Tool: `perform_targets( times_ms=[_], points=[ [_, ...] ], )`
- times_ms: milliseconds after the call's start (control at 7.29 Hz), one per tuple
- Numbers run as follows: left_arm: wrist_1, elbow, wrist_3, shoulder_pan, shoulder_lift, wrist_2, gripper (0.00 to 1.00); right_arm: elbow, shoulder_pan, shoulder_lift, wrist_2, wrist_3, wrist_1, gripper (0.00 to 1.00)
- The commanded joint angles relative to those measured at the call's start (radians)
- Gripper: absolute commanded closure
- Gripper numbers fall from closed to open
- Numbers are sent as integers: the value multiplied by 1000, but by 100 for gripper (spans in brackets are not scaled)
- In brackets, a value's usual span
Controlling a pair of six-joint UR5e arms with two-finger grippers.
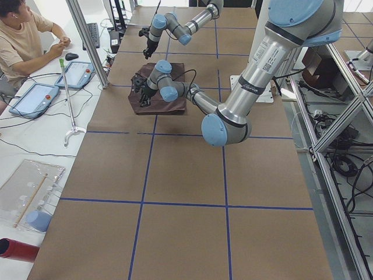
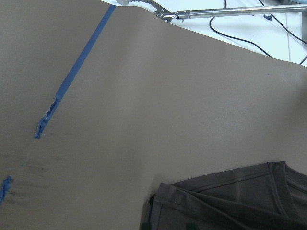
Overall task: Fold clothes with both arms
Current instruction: 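Lower the right gripper to the folded shirt's edge nearest it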
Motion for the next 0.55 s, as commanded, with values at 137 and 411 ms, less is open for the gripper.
perform_targets(
  times_ms=[137,411],
  points=[
    [-61,-10,2,-13,13,-10,56,118,-2,-117,113,44,125,56],
    [-60,-61,-1,-11,33,-15,56,374,-76,-336,127,148,123,55]
  ],
)
